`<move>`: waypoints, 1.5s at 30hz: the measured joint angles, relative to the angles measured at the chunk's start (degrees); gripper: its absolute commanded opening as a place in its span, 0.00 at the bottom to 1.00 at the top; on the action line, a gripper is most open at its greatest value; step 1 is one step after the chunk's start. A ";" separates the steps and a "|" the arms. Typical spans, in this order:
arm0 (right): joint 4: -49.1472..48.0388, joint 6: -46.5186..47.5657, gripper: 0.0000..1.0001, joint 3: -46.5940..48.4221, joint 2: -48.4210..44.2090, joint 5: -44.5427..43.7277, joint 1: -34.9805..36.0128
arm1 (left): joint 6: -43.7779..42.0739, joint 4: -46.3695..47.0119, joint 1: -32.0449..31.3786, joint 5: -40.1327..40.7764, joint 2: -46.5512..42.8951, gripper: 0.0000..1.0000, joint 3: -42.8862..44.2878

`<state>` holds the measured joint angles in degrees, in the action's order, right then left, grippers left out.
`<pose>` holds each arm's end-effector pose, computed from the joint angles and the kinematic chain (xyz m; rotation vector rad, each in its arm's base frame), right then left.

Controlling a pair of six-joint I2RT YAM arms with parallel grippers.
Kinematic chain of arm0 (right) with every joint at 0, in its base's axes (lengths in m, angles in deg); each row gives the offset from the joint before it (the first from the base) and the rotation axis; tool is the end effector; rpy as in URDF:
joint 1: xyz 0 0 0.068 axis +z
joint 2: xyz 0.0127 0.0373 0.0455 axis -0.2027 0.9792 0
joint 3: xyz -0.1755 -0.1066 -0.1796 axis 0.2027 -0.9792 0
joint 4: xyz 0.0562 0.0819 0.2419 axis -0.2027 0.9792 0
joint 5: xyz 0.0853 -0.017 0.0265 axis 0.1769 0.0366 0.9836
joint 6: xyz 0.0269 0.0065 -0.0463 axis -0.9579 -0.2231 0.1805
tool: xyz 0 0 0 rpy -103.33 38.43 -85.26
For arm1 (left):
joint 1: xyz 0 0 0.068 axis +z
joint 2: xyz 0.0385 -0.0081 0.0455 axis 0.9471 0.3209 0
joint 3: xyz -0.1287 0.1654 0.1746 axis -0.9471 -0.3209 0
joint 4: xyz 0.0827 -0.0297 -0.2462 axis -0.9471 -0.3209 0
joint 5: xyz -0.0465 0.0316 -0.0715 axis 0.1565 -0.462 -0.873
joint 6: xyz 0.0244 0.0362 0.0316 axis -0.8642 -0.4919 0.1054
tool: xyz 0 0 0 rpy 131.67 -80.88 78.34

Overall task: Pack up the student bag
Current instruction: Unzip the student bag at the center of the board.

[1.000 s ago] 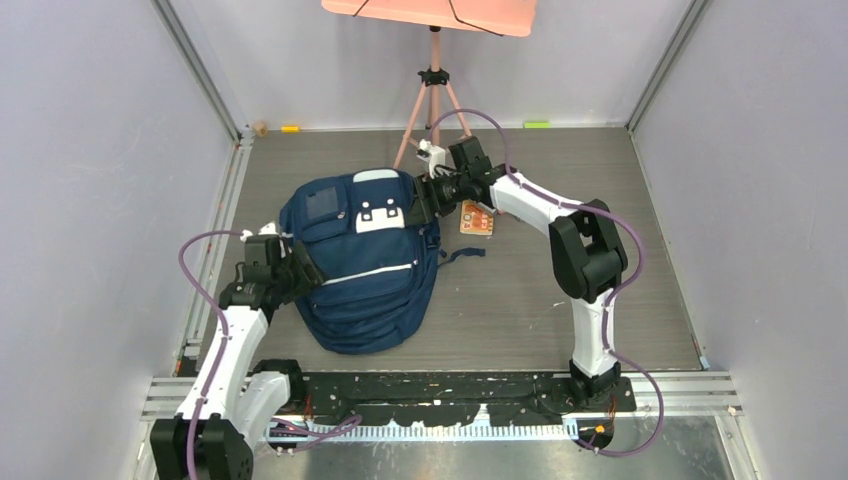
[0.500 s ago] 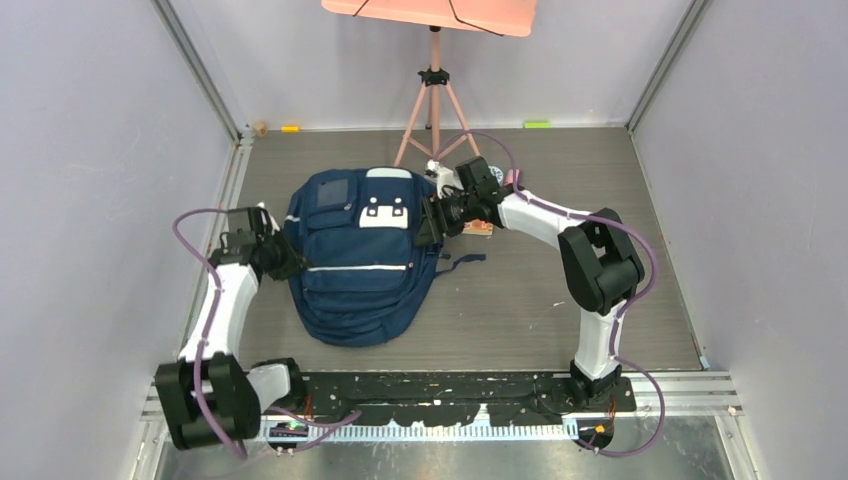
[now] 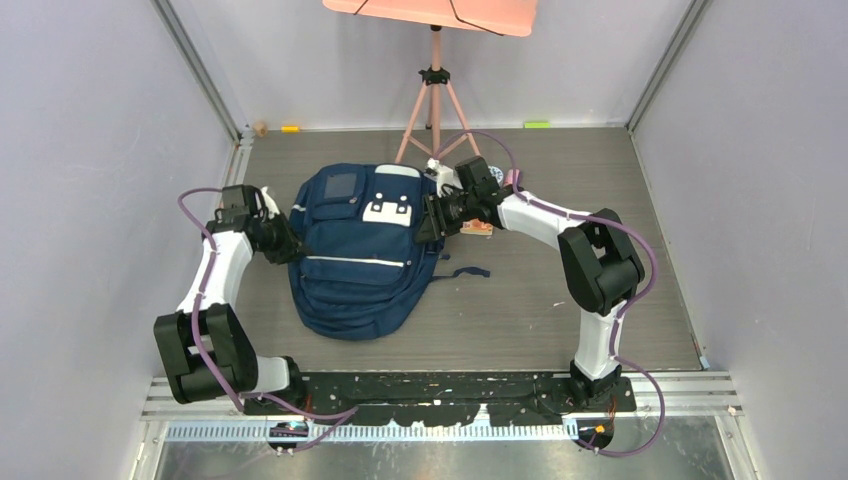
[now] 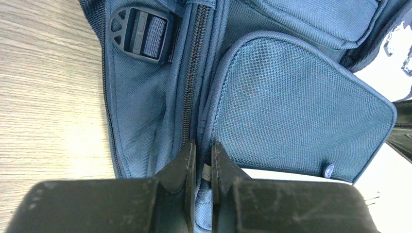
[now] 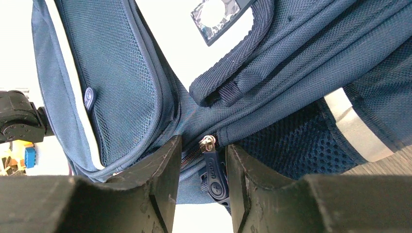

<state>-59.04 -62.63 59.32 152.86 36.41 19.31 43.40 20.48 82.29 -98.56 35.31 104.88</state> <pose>0.3483 0.2348 0.2031 -0.7429 2.3123 1.1298 0.2593 0.0374 0.2422 -0.6133 2.5465 -0.5468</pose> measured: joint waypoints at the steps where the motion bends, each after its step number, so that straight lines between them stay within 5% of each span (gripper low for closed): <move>1: 0.00 -0.02 0.42 0.00 0.00 -0.02 0.00 | -0.31 -0.07 0.00 0.02 0.00 0.00 0.00; 24: 0.11 -0.20 0.36 -2.56 -2.99 -2.38 0.17 | -2.82 -0.24 -0.11 0.22 -0.02 0.00 0.00; 36: 0.35 0.11 0.01 -4.87 -5.79 -4.04 0.15 | -3.04 -0.31 -0.11 0.26 -0.04 0.00 0.00; 45: 1.29 0.48 0.01 -5.88 -6.19 -4.94 0.31 | -3.06 -0.35 -0.13 0.31 -0.42 0.00 0.00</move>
<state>-57.75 -62.15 53.44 146.68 31.47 19.61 40.34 20.13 82.16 -98.25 34.90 104.88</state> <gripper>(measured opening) 0.060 0.098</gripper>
